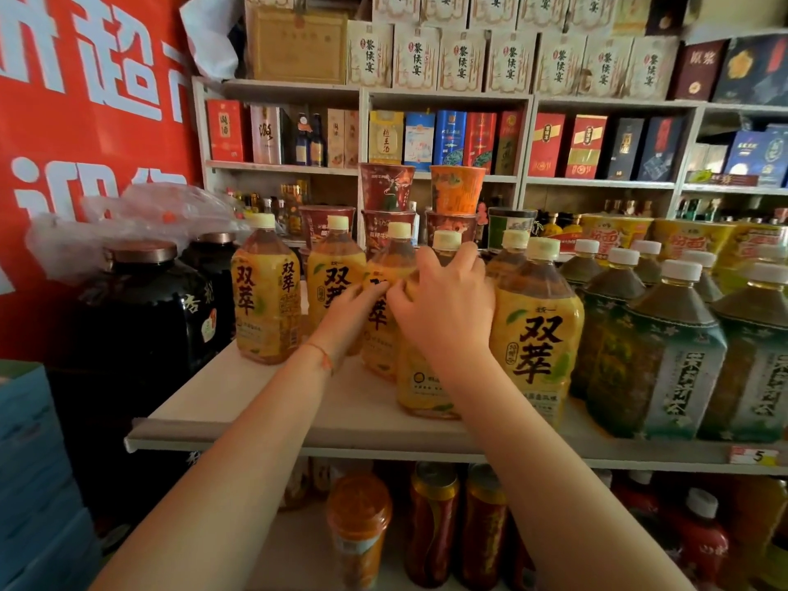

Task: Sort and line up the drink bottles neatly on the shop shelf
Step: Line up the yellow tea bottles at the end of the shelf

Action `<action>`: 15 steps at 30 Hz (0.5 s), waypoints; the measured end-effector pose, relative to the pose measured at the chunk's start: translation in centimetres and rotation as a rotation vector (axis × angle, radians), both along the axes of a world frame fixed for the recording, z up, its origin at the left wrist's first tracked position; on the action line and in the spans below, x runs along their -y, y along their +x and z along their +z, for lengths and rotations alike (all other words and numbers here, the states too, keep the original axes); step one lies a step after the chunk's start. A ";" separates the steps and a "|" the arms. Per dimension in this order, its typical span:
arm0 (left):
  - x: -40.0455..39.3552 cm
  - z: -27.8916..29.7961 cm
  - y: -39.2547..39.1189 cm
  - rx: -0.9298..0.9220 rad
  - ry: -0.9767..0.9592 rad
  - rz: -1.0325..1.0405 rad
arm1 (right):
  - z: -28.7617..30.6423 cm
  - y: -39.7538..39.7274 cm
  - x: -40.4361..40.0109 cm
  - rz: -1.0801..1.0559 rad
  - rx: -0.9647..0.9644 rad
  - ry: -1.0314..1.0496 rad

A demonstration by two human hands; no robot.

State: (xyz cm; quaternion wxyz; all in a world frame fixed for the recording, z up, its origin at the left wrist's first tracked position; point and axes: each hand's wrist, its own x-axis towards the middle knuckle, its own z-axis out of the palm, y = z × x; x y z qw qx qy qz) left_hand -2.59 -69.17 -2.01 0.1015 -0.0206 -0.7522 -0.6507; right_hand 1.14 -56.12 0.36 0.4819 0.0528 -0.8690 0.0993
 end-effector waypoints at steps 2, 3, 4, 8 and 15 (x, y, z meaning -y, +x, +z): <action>0.4 -0.4 -0.5 0.013 -0.013 0.001 | -0.1 -0.1 -0.1 0.033 -0.037 -0.026; 0.4 -0.5 -0.6 0.021 -0.007 0.004 | 0.0 -0.2 -0.1 0.050 -0.056 -0.048; 0.4 -0.7 -0.7 0.026 0.006 0.006 | 0.2 -0.2 0.0 0.068 -0.079 -0.071; 0.1 -1.0 -0.9 0.038 0.017 -0.030 | 0.5 -0.3 -0.2 0.092 -0.159 -0.105; -1.5 -0.2 1.0 0.147 0.008 -0.209 | 0.6 0.7 0.4 0.100 -0.179 -0.100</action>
